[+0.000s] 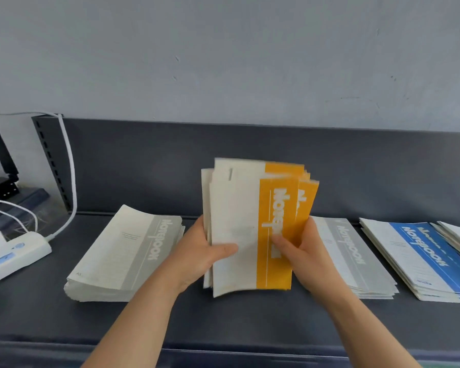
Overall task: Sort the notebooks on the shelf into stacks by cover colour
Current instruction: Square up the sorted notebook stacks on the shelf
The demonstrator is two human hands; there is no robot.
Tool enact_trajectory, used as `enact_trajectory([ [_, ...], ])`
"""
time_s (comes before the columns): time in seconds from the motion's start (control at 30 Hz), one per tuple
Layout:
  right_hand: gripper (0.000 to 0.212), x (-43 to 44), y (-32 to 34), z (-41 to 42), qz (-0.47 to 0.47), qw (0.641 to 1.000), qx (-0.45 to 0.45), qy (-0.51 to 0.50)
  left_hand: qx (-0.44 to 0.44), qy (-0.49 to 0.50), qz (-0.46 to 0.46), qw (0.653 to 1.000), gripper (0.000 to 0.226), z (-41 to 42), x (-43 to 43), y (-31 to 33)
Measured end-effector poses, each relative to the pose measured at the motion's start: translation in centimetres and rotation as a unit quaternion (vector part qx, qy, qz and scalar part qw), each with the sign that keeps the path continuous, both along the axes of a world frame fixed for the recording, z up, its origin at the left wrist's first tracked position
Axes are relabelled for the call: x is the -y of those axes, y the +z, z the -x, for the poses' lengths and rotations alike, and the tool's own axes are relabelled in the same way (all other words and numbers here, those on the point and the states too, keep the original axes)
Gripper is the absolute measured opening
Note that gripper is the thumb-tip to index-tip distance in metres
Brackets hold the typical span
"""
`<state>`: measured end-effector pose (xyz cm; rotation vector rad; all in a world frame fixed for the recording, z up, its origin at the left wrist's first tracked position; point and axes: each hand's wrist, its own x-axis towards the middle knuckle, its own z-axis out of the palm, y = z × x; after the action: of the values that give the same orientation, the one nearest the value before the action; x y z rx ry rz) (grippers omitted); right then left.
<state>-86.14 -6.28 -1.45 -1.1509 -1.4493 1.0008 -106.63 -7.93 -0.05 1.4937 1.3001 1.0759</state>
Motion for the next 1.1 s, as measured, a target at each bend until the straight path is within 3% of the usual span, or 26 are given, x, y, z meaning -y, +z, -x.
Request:
enact_trajectory([
  [0.07,0.038,0.4,-0.3,-0.1,-0.005,1.000,-0.017,0.014,0.017,0.013,-0.014,1.000,0.054,-0.3,0.6,0.0],
  [0.17,0.033,0.2,2.0,-0.1,-0.028,0.990,-0.138,0.014,0.097,0.032,-0.068,0.992,0.059,-0.7,0.5,2.4],
  [0.3,0.042,-0.9,5.8,1.0,0.012,0.979,-0.189,-0.079,0.155,0.122,-0.034,0.980,0.077,-2.8,-0.6,5.3],
  [0.43,0.027,-0.9,6.4,3.0,0.033,0.975,-0.179,-0.129,0.161,0.248,-0.040,0.954,0.044,-4.7,-1.2,5.6],
  [0.57,0.023,-0.8,6.2,2.7,0.009,0.974,-0.191,-0.123,0.166,0.219,-0.074,0.959,0.028,-4.5,-1.2,5.5],
  [0.7,0.034,0.8,2.9,1.8,-0.040,0.987,-0.147,-0.054,0.160,0.087,-0.132,0.974,0.055,-3.5,1.1,2.2],
  [0.83,0.031,1.8,0.3,2.4,-0.094,0.991,-0.049,-0.075,0.070,0.117,-0.173,0.975,0.056,-3.9,2.1,-1.0],
  [0.97,0.032,1.3,1.2,1.7,-0.120,0.991,-0.061,-0.026,0.063,0.085,-0.177,0.979,0.061,-2.6,1.6,-0.5],
  [1.1,0.039,1.6,0.2,1.2,-0.088,0.994,-0.065,0.025,0.049,0.059,-0.142,0.987,0.074,-2.6,1.6,-1.4],
])
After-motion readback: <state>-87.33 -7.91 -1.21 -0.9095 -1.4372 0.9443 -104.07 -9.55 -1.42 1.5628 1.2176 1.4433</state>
